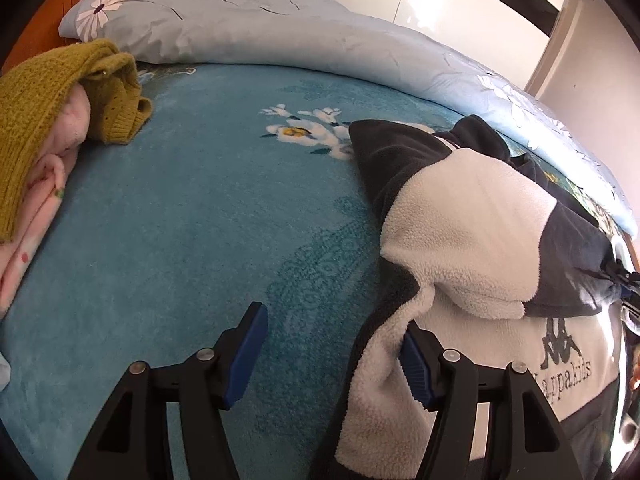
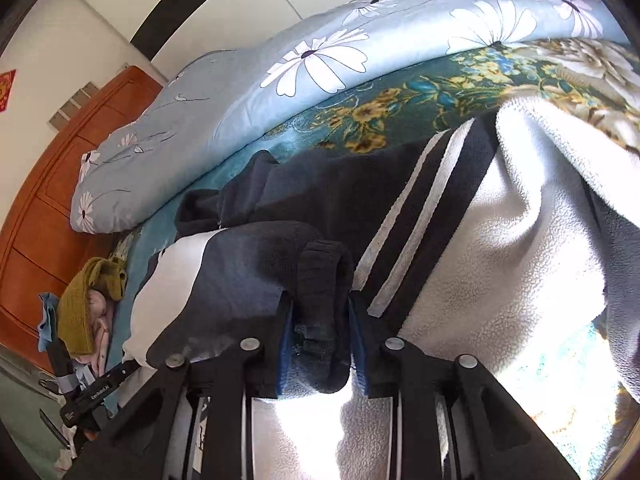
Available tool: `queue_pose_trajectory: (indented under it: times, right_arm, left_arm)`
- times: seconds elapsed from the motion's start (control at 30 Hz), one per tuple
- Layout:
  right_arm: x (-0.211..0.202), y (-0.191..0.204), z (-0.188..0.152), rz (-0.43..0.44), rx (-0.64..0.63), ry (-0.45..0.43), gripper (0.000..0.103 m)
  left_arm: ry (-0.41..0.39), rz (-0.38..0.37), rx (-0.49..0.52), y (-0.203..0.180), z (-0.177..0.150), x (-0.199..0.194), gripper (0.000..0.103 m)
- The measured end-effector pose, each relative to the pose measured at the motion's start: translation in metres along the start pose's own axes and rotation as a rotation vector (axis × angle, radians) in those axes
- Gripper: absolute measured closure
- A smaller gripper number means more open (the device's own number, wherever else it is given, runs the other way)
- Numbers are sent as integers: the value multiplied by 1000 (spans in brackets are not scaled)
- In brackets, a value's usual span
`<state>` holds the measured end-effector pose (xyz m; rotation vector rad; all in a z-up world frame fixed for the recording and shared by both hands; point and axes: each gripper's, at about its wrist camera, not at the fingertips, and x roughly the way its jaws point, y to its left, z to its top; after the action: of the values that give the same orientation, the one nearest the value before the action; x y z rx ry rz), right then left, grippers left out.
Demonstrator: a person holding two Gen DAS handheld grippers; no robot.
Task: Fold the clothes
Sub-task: 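Grasp the other hoodie sleeve with the right gripper, then lift the grasped sleeve with the right gripper and fold it across the chest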
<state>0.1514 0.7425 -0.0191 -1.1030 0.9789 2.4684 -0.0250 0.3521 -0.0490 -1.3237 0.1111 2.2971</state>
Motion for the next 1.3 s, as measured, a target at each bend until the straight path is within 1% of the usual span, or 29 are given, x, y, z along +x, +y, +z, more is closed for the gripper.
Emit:
queue_pose_trajectory:
  times: [0.07,0.13,0.17,0.2,0.23,0.3,0.37,0.4,0.43,0.47,0.5,0.57,0.6,0.7,0.73,0.77,0.8,0.87,0.9,0.93,1.0,1.03,1.1,1.17,1.23,1.27,1.3]
  right_arm:
    - [-21,7,-6,17,-37,-23,48]
    - [-53,6,-11,23,-65,-59,47]
    - [-70,1,-12,15,-70,-80,47]
    - [-89,-8,-11,-12,-61,-106,45]
    - [-105,-21,-8,-59,-40,-132,44]
    - [-136,-57,1,-191,34,-188,43]
    - [-150,-97,10,-297,110,-173,43]
    - [-153,-117,12,-339,153,-158,43]
    - [-152,-136,13,-359,203,-138,43]
    - [-150,-153,12,-371,254,-117,43]
    - [-146,-167,10,-358,298,-100,43]
    - [-137,-188,5,-296,369,-73,43]
    - [-133,-193,4,-271,385,-65,43]
    - [-125,-185,6,-272,350,-22,43]
    - [-123,-181,6,-260,338,-6,45]
    - [-121,-176,6,-248,327,10,65]
    - [-121,-173,7,-209,325,17,94]
    - [-125,-165,12,-109,311,5,95]
    - [-130,-161,17,-99,295,-16,95]
    - [-138,-158,22,-113,284,-48,95]
    - [-153,-161,32,-199,281,-110,95]
    - [-157,-165,35,-242,280,-121,95]
    - [-155,-175,37,-299,273,-91,94]
    - [-154,-182,35,-303,273,-83,91]
    - [-159,-186,33,-305,260,-96,79]
    - [-167,-182,34,-324,230,-117,62]
    - [-174,-176,35,-344,186,-131,54]
  left_arm:
    - [-29,-6,24,0,-7,-16,36]
    - [-63,-11,27,4,-13,-35,36]
    - [-82,-6,24,8,-16,-45,36]
    - [-101,1,20,12,-20,-55,36]
    - [-118,9,13,16,-22,-65,36]
    - [-151,9,-8,24,-28,-81,36]
    - [-171,4,-29,31,-31,-93,36]
    - [-179,0,-37,32,-32,-98,36]
    - [-182,-4,-39,32,-32,-101,36]
    - [-185,-9,-38,31,-33,-103,36]
    - [-186,-12,-35,30,-33,-104,36]
    - [-181,-21,-26,25,-34,-105,36]
    - [-177,-24,-20,23,-34,-105,36]
    - [-168,-25,-3,17,-36,-104,36]
    - [-167,-24,0,16,-37,-104,36]
    - [-167,-25,2,16,-37,-104,36]
    - [-168,-25,3,15,-38,-104,36]
    - [-168,-21,2,15,-38,-104,36]
    - [-169,-20,2,15,-38,-104,36]
    - [-169,-19,2,15,-38,-104,36]
    - [-172,-17,6,15,-37,-105,36]
    - [-174,-16,8,14,-37,-105,36]
    - [-173,-13,3,16,-37,-104,36]
    - [-162,-10,-14,19,-37,-101,36]
    - [-151,-9,-25,22,-39,-99,36]
    - [-145,-6,-26,23,-40,-99,36]
    - [-141,-1,-24,23,-41,-98,36]
